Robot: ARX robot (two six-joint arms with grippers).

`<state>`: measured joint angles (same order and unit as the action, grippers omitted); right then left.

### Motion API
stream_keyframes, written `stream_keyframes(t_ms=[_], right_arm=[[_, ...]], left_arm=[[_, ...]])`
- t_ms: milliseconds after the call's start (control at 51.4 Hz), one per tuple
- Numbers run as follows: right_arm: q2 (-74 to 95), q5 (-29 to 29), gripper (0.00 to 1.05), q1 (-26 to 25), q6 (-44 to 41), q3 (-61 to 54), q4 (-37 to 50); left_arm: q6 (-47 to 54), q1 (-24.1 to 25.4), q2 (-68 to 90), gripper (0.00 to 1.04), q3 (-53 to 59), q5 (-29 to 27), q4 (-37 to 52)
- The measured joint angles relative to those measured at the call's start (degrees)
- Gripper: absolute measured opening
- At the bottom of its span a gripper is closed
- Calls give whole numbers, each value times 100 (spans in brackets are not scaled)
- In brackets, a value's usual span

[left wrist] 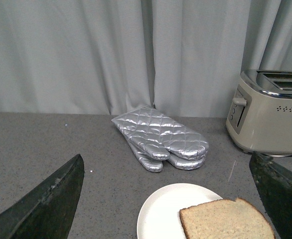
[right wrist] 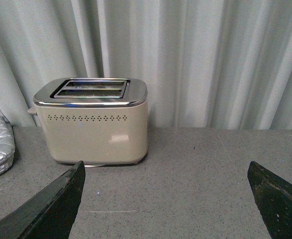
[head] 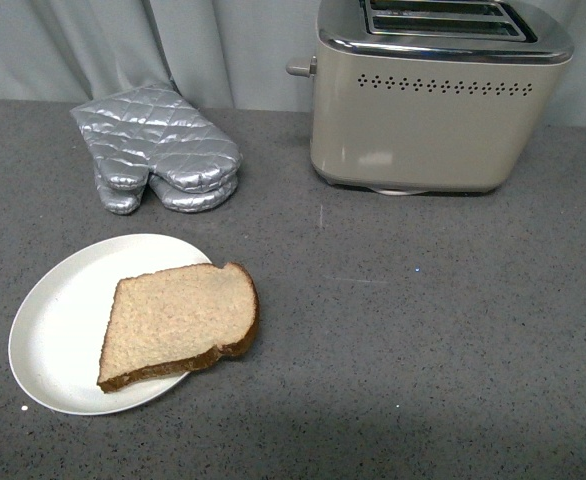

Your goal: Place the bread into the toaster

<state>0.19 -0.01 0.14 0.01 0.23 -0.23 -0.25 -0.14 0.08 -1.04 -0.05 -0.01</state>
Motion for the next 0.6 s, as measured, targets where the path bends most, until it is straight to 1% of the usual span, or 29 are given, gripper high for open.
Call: stream_keyframes(t_ms=[564,584,603], right_arm=[[0,0,95,0,0,0,0],[0,0,95,0,0,0,0],[0,-2,95,0,0,0,0]], left_arm=[[0,0,0,98,0,0,0],[-42,-33,39,98,-15,-125,-52],[-326,-184,197,98,-146,-636,-444]])
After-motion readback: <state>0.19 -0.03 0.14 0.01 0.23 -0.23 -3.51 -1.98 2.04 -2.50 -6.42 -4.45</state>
